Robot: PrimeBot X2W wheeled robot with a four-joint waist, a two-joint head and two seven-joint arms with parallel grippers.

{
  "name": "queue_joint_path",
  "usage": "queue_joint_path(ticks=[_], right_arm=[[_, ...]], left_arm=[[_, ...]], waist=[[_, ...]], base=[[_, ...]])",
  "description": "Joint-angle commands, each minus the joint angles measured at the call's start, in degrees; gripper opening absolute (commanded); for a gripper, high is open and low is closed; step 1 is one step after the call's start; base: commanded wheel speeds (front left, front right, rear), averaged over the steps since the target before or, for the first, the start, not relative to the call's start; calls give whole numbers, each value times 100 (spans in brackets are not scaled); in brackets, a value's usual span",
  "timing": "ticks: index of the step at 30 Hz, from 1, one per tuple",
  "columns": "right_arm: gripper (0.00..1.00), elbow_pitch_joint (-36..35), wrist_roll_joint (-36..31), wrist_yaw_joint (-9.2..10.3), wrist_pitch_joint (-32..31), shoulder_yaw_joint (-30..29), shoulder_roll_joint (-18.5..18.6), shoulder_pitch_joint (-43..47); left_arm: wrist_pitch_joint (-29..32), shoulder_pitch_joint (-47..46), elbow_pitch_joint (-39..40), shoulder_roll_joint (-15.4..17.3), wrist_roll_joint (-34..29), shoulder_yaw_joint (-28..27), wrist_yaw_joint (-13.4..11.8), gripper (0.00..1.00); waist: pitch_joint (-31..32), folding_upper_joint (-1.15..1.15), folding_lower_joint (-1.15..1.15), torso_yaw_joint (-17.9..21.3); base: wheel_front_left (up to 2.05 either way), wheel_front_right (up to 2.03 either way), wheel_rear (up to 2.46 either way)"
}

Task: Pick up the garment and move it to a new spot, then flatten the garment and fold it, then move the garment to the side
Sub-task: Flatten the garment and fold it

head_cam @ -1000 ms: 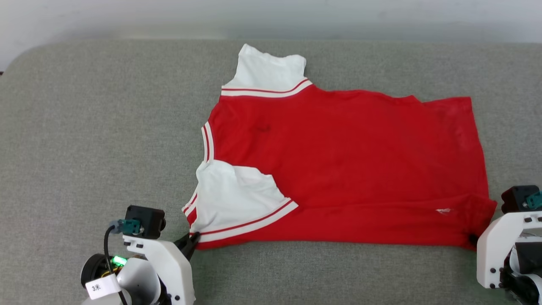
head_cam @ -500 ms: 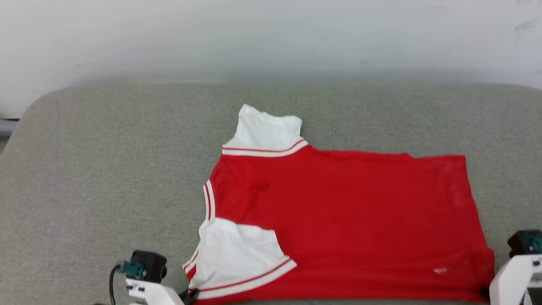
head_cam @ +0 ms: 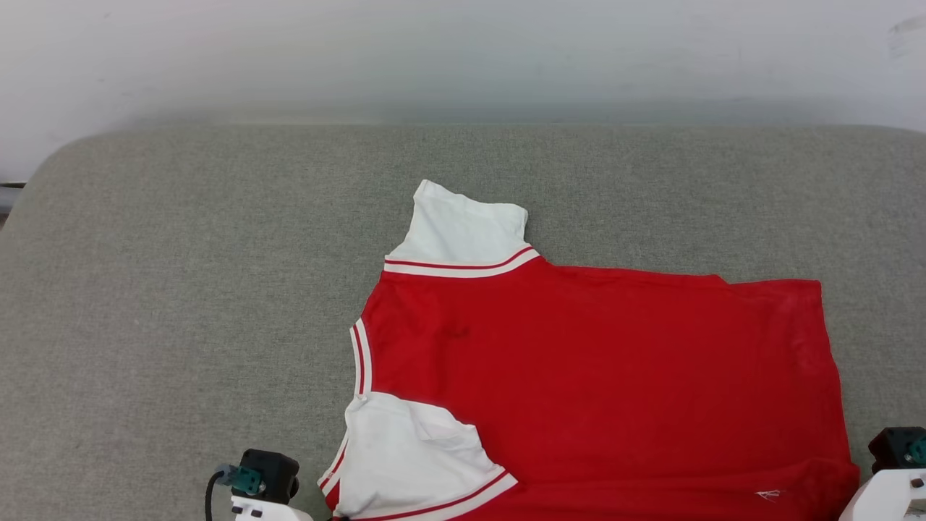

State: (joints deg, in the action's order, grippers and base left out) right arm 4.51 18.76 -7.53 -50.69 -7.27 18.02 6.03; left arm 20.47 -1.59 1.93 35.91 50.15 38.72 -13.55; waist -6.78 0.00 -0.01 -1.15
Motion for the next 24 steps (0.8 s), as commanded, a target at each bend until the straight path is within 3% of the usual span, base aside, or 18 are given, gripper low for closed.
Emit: queue_joint_path(ticks=[1,11,12,13,14,15,24], right_arm=[[0,97,-21,9,72,25,-51,-80],[0,420,-55,10,271,119,-56,-293],[0,452,-57,10,276,131,-48,-300],[4,468,-60,10,310,136,-40,-305],[58,475,-64,10,364,133,-32,-308],[100,491,-55,10,389,117,-35,-322],[100,108,120,8,369,24,84,-241]], left_arm=[[-67,-115,-94,-57,-14,6,59,0],[-190,-338,-599,-330,-63,124,228,0],[-198,-349,-632,-345,-68,135,233,7],[-208,-349,-660,-351,-83,140,233,39],[-225,-347,-675,-348,-109,143,224,98],[-230,-340,-681,-344,-107,141,205,100],[-374,-245,-154,-177,-169,-53,-79,100]], waist=[[-73,0,1,-18],[-174,0,1,-32],[-162,0,1,-29],[-141,0,1,-26],[-116,0,1,-22],[-82,0,1,-16],[281,0,1,44]], base=[[0,0,0],[0,0,0],[0,0,0],[0,0,0],[0,0,0],[0,0,0],[0,0,0]])
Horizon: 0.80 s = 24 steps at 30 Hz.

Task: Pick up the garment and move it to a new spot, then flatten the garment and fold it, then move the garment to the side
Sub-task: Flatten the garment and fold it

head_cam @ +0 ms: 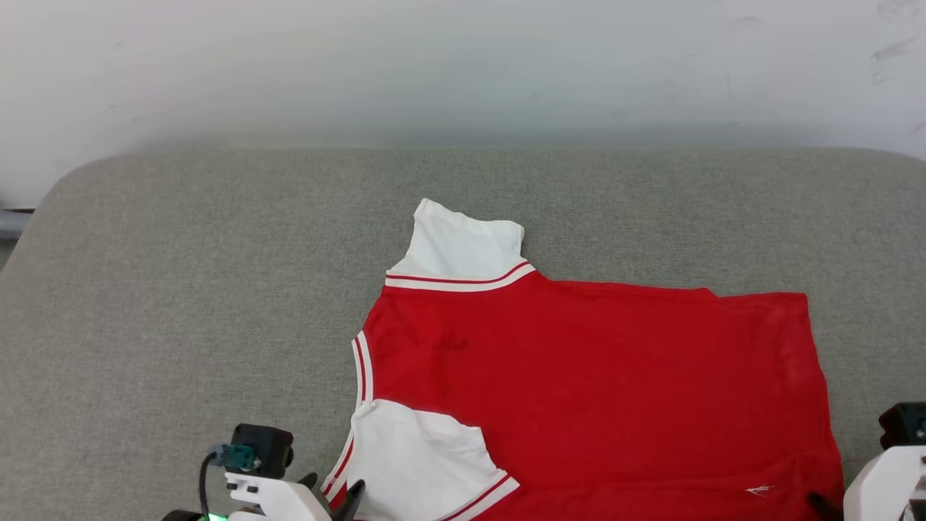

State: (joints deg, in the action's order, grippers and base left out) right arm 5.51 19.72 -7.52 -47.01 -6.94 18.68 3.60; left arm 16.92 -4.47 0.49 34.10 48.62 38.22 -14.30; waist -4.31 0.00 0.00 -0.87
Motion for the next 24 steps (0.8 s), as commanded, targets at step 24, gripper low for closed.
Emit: queue_joint_path(ticks=[24], right_arm=[[100,-2806,-156,6,-443,133,-532,-663]], left_arm=[[1890,-3404,95,682,386,-692,861,100]], waist=[[-1433,0,0,1157]], base=[[0,0,0]])
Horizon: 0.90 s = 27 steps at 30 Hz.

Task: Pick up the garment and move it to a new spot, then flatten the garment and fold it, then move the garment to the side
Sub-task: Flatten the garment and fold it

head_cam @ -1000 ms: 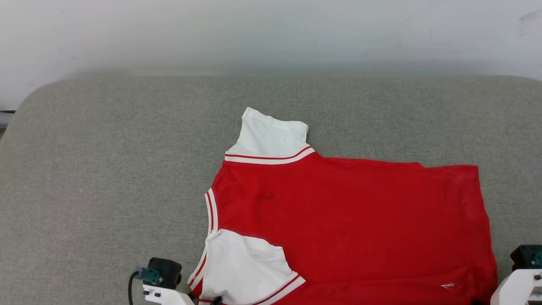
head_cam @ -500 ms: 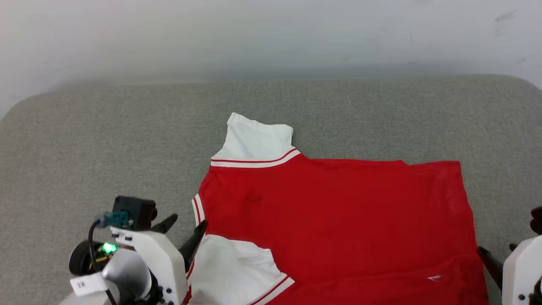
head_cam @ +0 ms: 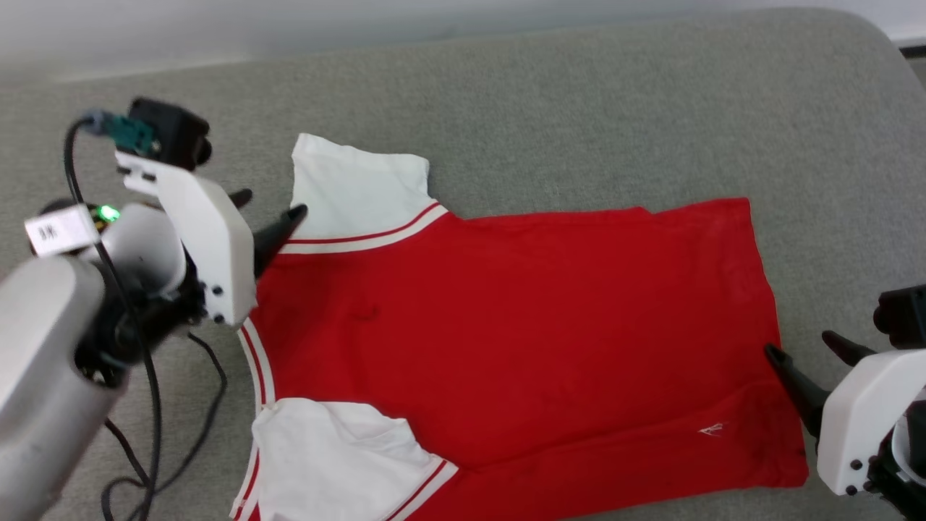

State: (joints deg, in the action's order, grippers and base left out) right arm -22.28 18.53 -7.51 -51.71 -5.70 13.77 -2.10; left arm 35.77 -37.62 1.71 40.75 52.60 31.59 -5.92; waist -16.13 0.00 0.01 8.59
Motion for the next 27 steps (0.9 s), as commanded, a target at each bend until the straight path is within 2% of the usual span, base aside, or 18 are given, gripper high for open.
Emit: queue_joint_path(ticks=[1,7,12,19,27], right_arm=[[100,-54,-37,5,32,41,-66,-122],[100,-44,-93,5,141,201,-190,-339],[100,27,-106,5,244,326,-266,-479],[100,116,-120,5,368,470,-314,-636],[100,181,-117,5,473,540,-355,-696]], left_arm=[[177,-316,-154,45,8,-28,71,100],[1016,-1480,-1043,-31,-48,125,278,100],[1362,-2189,-1814,-175,-171,256,390,100],[1264,-2764,-2776,-317,-476,410,551,100],[1254,-2925,-3622,-398,-681,634,698,100]], waist=[[-339,0,-1,257],[-768,0,-1,484],[-1056,0,-1,633],[-1320,0,-1,791],[-1510,0,-1,867]], base=[[0,0,0],[0,0,0],[0,0,0],[0,0,0],[0,0,0]])
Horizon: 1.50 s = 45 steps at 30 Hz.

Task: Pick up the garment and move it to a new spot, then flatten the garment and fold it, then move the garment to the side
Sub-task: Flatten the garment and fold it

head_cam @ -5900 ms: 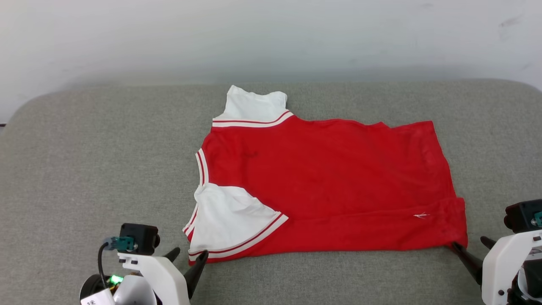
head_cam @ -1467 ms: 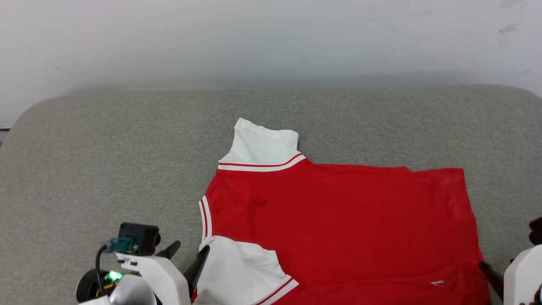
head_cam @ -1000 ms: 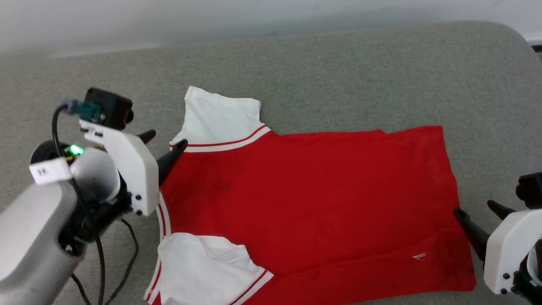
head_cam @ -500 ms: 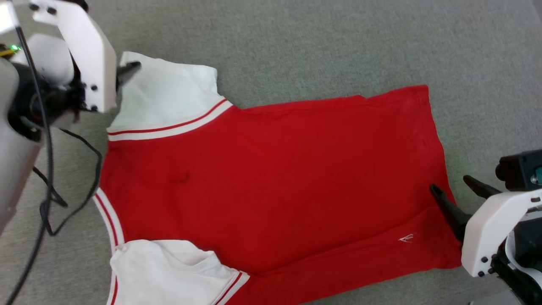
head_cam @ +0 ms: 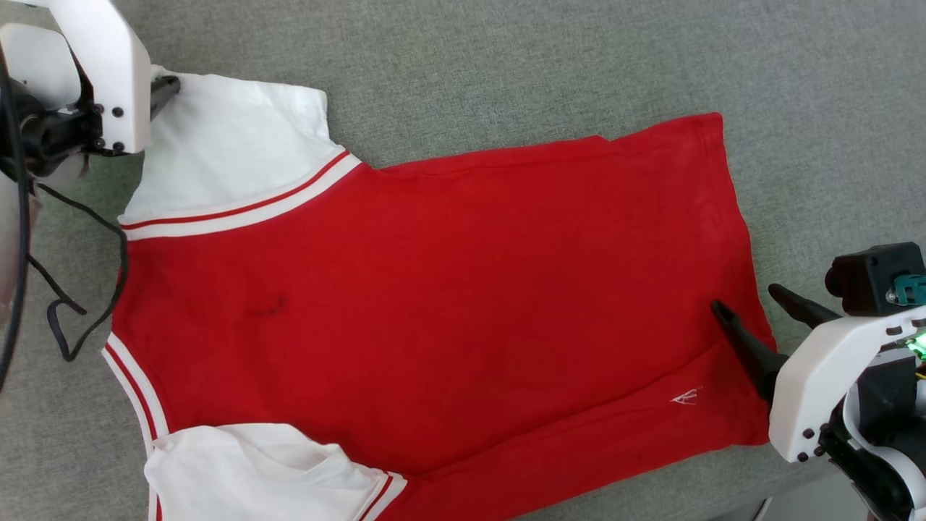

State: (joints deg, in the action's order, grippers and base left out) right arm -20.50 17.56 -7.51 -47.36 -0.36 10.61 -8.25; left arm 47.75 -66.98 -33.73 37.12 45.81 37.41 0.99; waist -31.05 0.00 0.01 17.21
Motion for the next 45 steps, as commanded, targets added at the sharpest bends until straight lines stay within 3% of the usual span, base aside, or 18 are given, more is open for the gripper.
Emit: queue_joint_path(ticks=[1,2,3,4,5,8,15,22,33,45], right_arm=[[100,9,-22,5,44,7,-40,-86],[100,15,-27,5,44,6,-36,-93],[100,21,-32,5,53,4,-32,-101],[100,27,-35,5,54,-2,-29,-110],[100,34,-40,5,52,-11,-21,-120],[100,52,-54,5,16,-47,19,-137],[100,85,-24,5,-124,-156,178,-295],[100,265,103,6,-661,-268,667,-763],[100,1399,318,6,-1161,-529,994,-1835],[100,2941,70,6,-1188,-320,1280,-2797]], left_arm=[[98,35,-162,-50,20,74,39,100],[160,64,-230,-79,66,88,57,100],[240,107,-306,-119,127,102,106,72],[353,169,-367,-160,215,114,144,9],[473,236,-409,-203,311,129,195,0],[488,302,-409,-273,443,105,296,0],[-312,152,-347,-389,441,-120,367,0],[-919,7,-32,-576,556,-209,527,0],[-955,397,1320,-383,573,11,592,0],[-932,816,2779,-138,536,39,286,0]], waist=[[-35,0,-1,5],[-49,0,-1,4],[-60,0,-1,2],[-69,0,-1,-2],[-73,0,-1,-11],[-68,0,-1,-46],[82,0,-1,-172],[419,0,-1,-558],[477,0,-1,-1093],[227,0,-1,-1521]], base=[[0,0,0],[0,0,0],[0,0,0],[0,0,0],[0,0,0],[0,0,0],[0,0,0],[0,0,0],[0,0,0],[0,0,0]])
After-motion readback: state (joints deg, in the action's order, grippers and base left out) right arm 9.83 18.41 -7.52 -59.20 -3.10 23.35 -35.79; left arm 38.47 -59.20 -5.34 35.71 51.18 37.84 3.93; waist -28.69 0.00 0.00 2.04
